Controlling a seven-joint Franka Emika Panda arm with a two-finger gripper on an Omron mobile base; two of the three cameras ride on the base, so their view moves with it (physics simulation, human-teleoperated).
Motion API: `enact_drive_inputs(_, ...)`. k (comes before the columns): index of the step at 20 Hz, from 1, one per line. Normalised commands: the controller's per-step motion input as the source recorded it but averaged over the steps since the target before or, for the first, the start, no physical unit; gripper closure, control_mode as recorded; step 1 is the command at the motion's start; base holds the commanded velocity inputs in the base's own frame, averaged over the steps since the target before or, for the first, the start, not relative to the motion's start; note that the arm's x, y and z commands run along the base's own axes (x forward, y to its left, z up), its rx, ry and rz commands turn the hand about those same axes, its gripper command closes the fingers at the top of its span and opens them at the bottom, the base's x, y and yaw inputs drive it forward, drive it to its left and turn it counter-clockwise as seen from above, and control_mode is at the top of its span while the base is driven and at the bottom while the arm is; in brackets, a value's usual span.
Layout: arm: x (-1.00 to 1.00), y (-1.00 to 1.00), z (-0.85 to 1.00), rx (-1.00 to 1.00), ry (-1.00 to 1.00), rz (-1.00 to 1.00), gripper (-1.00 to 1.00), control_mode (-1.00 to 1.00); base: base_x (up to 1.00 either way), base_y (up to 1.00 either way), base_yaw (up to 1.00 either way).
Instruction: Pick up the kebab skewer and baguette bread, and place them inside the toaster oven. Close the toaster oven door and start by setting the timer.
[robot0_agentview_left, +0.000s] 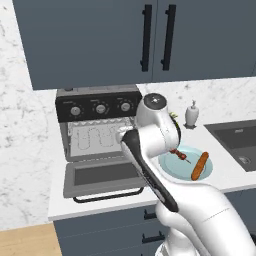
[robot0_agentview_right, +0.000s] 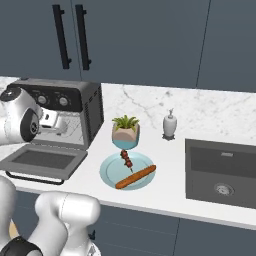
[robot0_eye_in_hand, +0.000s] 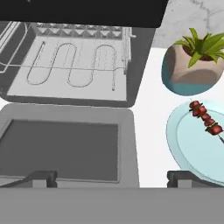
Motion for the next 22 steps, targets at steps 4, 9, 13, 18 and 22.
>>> enact_drive_inputs(4, 0.06, 1.0, -0.22, 0.07, -0.33, -0.22, -1.0, -1.0, 0.0, 0.0, 0.0)
enact_drive_inputs(9, 0.32, 0.83, -0.19, 0.07, -0.38, -0.22, -1.0, -1.0, 0.0, 0.0, 0.0)
enact_drive_inputs(13, 0.53, 0.36, -0.07, 0.05, -0.32, -0.17, -1.0, -1.0, 0.0, 0.0, 0.0)
enact_drive_inputs(18, 0.59, 0.09, 0.0, 0.04, -0.13, -0.02, -1.0, -1.0, 0.0, 0.0, 0.0)
enact_drive_inputs(22, 0.25, 0.0, 0.0, 0.0, -0.01, 0.0, -1.0, -1.0, 0.0, 0.0, 0.0)
